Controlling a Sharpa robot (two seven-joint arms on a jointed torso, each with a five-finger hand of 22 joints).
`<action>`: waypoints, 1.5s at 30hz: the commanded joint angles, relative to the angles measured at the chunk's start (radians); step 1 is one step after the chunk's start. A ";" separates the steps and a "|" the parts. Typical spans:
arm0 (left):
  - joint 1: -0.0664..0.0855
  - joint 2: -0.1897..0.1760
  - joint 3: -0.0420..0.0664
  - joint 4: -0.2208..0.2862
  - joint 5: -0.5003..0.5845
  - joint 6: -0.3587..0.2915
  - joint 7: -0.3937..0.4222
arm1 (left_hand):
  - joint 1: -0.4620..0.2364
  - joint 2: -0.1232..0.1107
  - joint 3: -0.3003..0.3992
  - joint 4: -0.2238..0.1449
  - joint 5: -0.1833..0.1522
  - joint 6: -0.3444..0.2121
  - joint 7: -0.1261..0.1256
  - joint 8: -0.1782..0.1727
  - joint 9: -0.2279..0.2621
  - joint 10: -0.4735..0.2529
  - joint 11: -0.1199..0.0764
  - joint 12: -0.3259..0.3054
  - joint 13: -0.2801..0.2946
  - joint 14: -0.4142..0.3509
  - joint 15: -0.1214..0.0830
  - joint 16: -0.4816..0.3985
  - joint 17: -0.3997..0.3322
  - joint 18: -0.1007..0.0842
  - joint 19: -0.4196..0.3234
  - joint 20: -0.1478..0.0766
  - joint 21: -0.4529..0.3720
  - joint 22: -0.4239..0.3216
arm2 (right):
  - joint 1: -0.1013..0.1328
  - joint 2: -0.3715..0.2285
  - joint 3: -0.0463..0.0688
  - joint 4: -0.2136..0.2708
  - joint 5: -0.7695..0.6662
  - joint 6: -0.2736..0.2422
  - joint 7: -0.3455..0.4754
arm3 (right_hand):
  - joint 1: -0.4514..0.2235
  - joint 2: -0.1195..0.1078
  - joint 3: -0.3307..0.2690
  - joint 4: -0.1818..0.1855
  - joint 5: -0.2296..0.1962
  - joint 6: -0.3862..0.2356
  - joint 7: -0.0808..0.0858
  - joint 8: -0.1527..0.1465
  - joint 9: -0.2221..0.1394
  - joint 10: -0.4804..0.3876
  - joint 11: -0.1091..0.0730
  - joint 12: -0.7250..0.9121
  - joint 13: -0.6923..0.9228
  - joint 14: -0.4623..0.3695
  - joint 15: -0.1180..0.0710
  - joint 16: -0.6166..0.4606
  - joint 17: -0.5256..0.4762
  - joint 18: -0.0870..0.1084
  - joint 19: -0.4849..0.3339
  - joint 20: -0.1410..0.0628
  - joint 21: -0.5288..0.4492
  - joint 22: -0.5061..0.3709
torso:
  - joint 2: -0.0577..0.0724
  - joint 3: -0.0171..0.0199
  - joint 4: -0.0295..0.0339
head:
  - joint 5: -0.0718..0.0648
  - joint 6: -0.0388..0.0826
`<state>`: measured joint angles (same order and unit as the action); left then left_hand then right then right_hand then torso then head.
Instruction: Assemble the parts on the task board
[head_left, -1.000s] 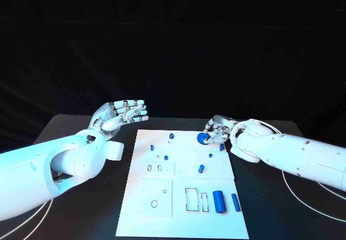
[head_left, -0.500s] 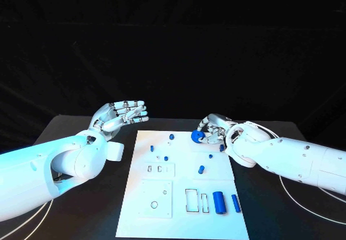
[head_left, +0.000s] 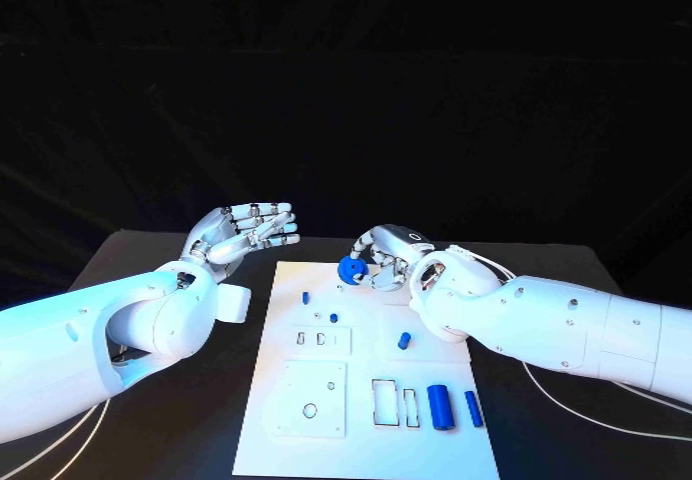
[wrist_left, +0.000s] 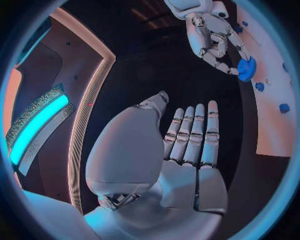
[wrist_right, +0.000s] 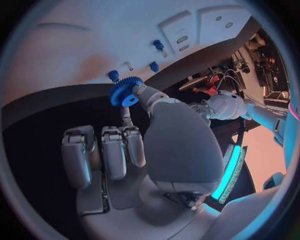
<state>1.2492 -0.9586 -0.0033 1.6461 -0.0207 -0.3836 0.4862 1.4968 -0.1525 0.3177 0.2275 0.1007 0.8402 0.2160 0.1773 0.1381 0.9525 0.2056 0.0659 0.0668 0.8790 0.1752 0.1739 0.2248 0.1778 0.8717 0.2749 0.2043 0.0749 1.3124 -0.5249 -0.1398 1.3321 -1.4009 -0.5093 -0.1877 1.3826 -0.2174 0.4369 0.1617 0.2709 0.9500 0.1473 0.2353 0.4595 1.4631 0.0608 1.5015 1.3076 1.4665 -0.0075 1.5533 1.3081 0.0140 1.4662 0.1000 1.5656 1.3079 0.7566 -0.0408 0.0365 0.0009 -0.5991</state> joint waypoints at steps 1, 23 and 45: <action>0.002 0.004 0.001 0.001 0.003 0.018 0.003 | -0.005 0.004 0.001 -0.004 -0.006 -0.007 0.035 -0.002 0.001 -0.009 0.001 0.000 -0.001 -0.007 -0.002 -0.006 0.001 0.005 -0.004 0.002 -0.003 -0.001 | -0.007 0.019 -0.002 -0.015 -0.052 -0.009 -0.023 | -0.004 0.003 0.008 0.002 0.007 0.020 -0.013 0.003 0.002 0.049 -0.008 0.003 0.198 0.095 -0.007 0.003 0.220 -0.013 0.102 -0.006 0.003 0.260 | 0.002 -0.0011 0.0002 | 0.001 -0.002; 0.002 0.010 0.001 -0.002 0.003 0.021 0.001 | -0.004 0.004 0.002 -0.006 -0.006 -0.007 0.034 -0.002 0.002 -0.009 0.001 0.000 -0.001 -0.007 -0.002 -0.006 0.001 0.005 -0.004 0.002 -0.003 -0.001 | -0.044 0.081 -0.008 -0.070 -0.063 0.032 -0.046 | -0.016 -0.002 0.016 0.004 0.005 0.016 -0.011 -0.002 0.001 0.048 -0.006 0.002 0.197 0.095 -0.007 0.003 0.219 -0.013 0.103 -0.006 0.003 0.260 | 0.001 0.0004 -0.0025 | 0.007 -0.014; 0.002 0.009 0.001 -0.001 0.003 0.024 -0.005 | -0.003 0.004 0.004 -0.008 -0.007 -0.008 0.034 -0.001 0.002 -0.008 0.001 0.000 -0.001 -0.008 -0.002 -0.006 0.002 0.005 -0.004 0.002 -0.003 -0.001 | -0.051 0.110 -0.011 -0.105 -0.058 0.025 -0.082 | -0.043 -0.021 0.028 0.001 -0.021 -0.016 0.001 -0.026 -0.008 0.030 0.004 -0.018 0.179 0.093 0.001 0.000 0.210 -0.010 0.096 -0.001 -0.005 0.251 | 0.001 0.0008 -0.0033 | 0.007 -0.016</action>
<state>1.2493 -0.9510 -0.0033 1.6426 -0.0205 -0.3788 0.4785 1.4968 -0.1525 0.3219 0.2233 0.1007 0.8402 0.2160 0.1773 0.1385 0.9525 0.2056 0.0659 0.0668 0.8790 0.1752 0.1739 0.2263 0.1778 0.8717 0.2750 0.2043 0.0751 1.2628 -0.4172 -0.1498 1.2280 -1.4498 -0.4888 -0.2575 1.3505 -0.2411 0.4593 0.1636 0.2527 0.9404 0.1487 0.2150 0.4524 1.4666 0.0572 1.4858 1.3074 1.4665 -0.0074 1.5532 1.3076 0.0142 1.4662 0.1002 1.5655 1.3074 0.7569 -0.0402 0.0335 0.0080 -0.6147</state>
